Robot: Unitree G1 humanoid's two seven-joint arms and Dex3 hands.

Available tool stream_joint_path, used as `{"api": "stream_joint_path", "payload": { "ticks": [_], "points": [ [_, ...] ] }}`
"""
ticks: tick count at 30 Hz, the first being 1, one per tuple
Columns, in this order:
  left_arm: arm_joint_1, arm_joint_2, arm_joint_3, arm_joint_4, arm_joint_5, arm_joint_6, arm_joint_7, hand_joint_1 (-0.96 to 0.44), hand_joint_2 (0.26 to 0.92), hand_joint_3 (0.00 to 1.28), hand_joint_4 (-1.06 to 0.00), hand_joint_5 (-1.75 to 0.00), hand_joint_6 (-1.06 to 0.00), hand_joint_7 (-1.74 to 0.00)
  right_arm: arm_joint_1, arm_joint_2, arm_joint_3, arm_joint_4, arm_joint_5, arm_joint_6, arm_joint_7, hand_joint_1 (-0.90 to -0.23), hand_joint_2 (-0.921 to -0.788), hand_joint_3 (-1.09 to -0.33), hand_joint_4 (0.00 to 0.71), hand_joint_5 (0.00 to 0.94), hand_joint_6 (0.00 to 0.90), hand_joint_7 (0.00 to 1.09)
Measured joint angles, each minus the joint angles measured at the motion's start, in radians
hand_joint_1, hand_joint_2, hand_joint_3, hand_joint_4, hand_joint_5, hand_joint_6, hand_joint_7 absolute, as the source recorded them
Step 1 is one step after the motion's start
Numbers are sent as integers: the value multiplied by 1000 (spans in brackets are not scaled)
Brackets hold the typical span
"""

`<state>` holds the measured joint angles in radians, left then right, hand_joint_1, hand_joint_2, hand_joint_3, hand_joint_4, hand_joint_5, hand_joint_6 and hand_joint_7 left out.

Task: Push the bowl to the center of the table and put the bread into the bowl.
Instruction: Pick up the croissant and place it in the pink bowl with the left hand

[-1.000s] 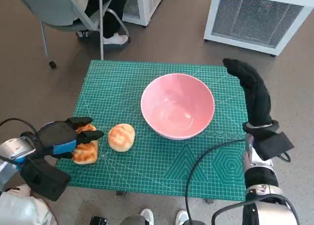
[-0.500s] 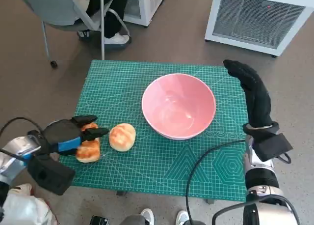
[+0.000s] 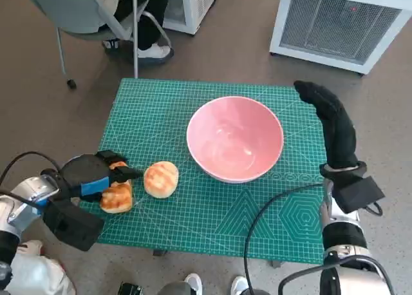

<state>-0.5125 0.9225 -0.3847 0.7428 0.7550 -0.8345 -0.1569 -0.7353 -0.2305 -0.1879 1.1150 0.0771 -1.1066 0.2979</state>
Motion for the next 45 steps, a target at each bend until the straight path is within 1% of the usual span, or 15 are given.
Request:
{"api": "stream_joint_path", "payload": {
  "ticks": [3, 6, 8, 11, 12, 14, 16, 18, 22, 26, 29, 33, 37, 42, 45],
  "points": [
    [5, 10, 3, -6, -7, -2, 4, 4, 915, 28, -649, -1327, -819, -811, 2, 0, 0, 0, 0, 0, 4, -627, -921, -838, 331, 4, 327, 46],
    [15, 19, 14, -14, -28, -4, -6, 2, 913, 24, -643, -1322, -837, -817, 4, 0, 0, 0, 0, 0, 4, -620, -921, -839, 331, 4, 326, 46],
    [28, 25, 31, -27, -57, -4, -20, 2, 912, 23, -643, -1309, -842, -828, 4, 0, 0, 0, 0, 1, 4, -618, -921, -840, 332, 4, 326, 46],
    [53, 39, 72, -65, -133, -1, -63, 2, 912, 23, -635, -1323, -849, -816, 4, 0, 0, 1, 0, 1, 4, -620, -921, -840, 333, 4, 325, 46],
    [60, 44, 88, -77, -162, 1, -80, 2, 913, 23, -631, -1333, -852, -807, 4, 0, 0, 1, 0, 1, 4, -620, -921, -840, 333, 4, 325, 46],
    [73, 56, 123, -108, -226, 11, -117, 3, 904, 27, -653, -1270, -848, -855, 4, 0, 0, 1, 0, 2, 4, -621, -921, -841, 333, 3, 325, 46],
    [87, 69, 164, -145, -299, 24, -152, 3, 900, 19, -691, -1138, -830, -969, 4, 1, 0, 1, 0, 2, 5, -621, -921, -841, 333, 3, 325, 46],
    [98, 84, 203, -184, -360, 38, -181, 3, 899, 14, -713, -1069, -826, -1018, 4, 1, 0, 1, 0, 2, 5, -622, -921, -841, 334, 3, 325, 46],
    [113, 104, 298, -276, -501, 82, -234, 4, 894, 5, -738, -1014, -842, -1030, 5, 1, -1, 1, 1, 3, 8, -623, -921, -840, 334, 3, 324, 46],
    [115, 104, 382, -365, -615, 120, -255, 4, 891, 2, -749, -1007, -846, -1021, 5, 1, -3, 1, 4, 3, 11, -625, -921, -838, 334, 3, 324, 46],
    [102, 88, 418, -418, -667, 147, -259, 4, 894, 3, -744, -1018, -834, -1031, 5, 0, -5, 2, 6, 3, 11, -624, -921, -837, 335, 3, 325, 47],
    [51, 37, 430, -477, -687, 193, -259, 4, 896, 3, -740, -1024, -828, -1035, 5, 1, -5, 3, 7, 3, 11, -615, -921, -838, 335, 2, 325, 47],
    [-29, -34, 414, -486, -680, 211, -258, 3, 902, 5, -726, -1039, -812, -1051, 5, 2, -5, 5, 7, 5, 11, -612, -921, -839, 336, 2, 326, 47],
    [-200, -137, 344, -403, -605, 190, -257, 3, 910, 7, -707, -1063, -788, -1074, 3, 4, -5, 9, 7, 9, 11, -615, -921, -839, 337, 2, 326, 48],
    [-308, -194, 290, -318, -540, 169, -255, 3, 902, 2, -728, -1042, -813, -1045, 3, 6, -6, 12, 8, 13, 11, -619, -921, -839, 337, 2, 326, 48]
  ]
}}
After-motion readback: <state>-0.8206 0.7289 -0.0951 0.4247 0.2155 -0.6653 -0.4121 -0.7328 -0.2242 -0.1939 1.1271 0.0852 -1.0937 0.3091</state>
